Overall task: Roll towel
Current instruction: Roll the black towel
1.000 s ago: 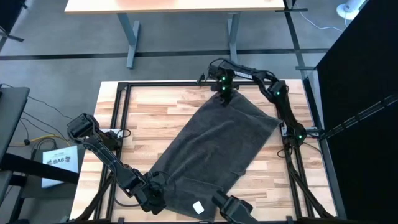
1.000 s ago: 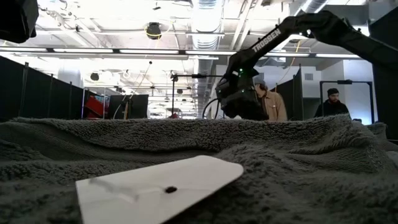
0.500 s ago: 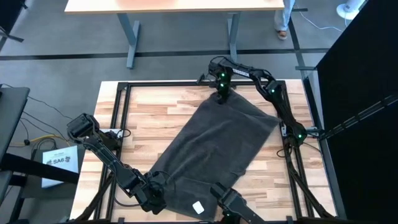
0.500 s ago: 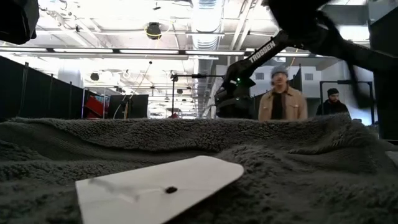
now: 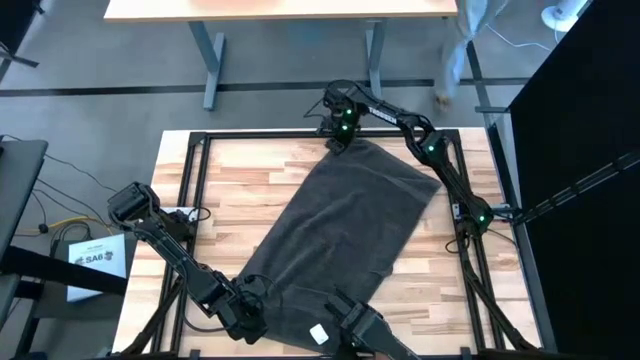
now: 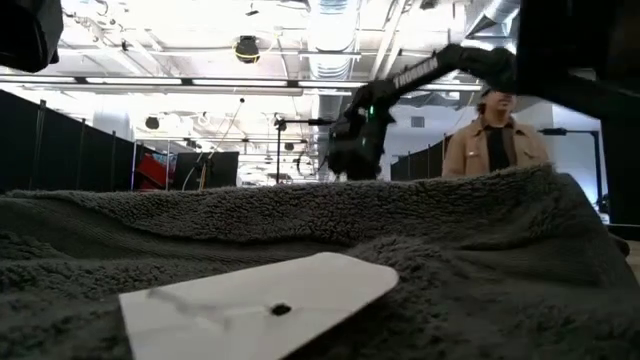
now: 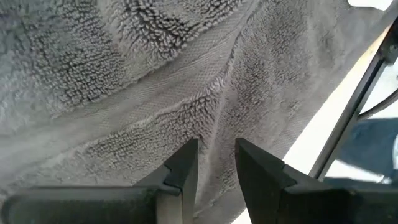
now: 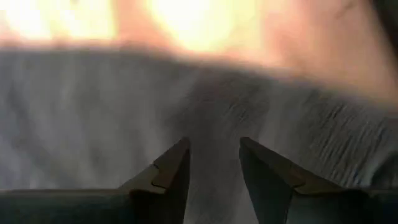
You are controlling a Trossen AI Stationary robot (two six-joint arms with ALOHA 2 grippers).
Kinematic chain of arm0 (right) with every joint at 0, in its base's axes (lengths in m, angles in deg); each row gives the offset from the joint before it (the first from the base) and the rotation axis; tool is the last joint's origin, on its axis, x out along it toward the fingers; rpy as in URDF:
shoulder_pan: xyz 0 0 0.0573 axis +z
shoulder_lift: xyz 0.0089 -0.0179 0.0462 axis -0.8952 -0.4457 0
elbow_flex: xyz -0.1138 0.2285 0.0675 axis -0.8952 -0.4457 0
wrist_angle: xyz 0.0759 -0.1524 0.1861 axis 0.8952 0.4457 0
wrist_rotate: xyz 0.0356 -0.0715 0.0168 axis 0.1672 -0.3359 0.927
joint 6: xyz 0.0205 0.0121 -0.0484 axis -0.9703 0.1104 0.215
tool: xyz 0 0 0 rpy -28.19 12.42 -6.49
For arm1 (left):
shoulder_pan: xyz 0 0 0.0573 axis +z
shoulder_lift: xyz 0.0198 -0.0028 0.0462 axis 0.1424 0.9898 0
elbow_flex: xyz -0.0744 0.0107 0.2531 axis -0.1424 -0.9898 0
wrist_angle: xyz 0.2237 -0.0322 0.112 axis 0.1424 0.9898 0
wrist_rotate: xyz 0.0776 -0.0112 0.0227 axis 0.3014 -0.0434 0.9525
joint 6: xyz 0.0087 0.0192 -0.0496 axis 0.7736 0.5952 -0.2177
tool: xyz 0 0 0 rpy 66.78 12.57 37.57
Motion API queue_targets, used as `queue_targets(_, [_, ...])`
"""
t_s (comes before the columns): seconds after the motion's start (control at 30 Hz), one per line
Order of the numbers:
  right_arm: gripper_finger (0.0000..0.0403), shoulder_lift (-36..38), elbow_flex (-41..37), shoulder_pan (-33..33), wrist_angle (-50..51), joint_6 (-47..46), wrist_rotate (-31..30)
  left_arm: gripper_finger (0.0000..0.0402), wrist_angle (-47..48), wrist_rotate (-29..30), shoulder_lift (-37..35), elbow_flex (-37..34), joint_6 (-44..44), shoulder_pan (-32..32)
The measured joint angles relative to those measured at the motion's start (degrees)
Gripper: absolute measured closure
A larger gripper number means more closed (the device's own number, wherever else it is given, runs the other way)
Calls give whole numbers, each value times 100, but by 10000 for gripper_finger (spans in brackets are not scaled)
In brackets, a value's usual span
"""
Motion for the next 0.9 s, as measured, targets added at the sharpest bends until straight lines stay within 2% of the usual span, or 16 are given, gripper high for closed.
queue_targets(0.2, [292,1434,-43,711,-211,181,14,311,1135,-263,2,651,1436,32])
queue_targets(0.3, [295,2047,-45,1305,-224,-49,-9,311,1885,-391,2,1063,2052,-237])
queue_targets(0.47, [295,2836,-43,2763,-244,-805,-823,311,2972,-323,-28,1403,2170,-1091])
queue_targets(0.63, [295,2926,-52,4617,-213,-2038,-2271,311,3436,-109,-31,1410,1687,-1880])
queue_targets(0.77, [295,2702,-50,5957,-294,-3358,-2997,311,3401,123,-31,1410,1564,-2260])
queue_targets(0.9, [291,2260,-56,6869,-300,-5010,-3494,310,3340,369,-31,1410,1715,-2504])
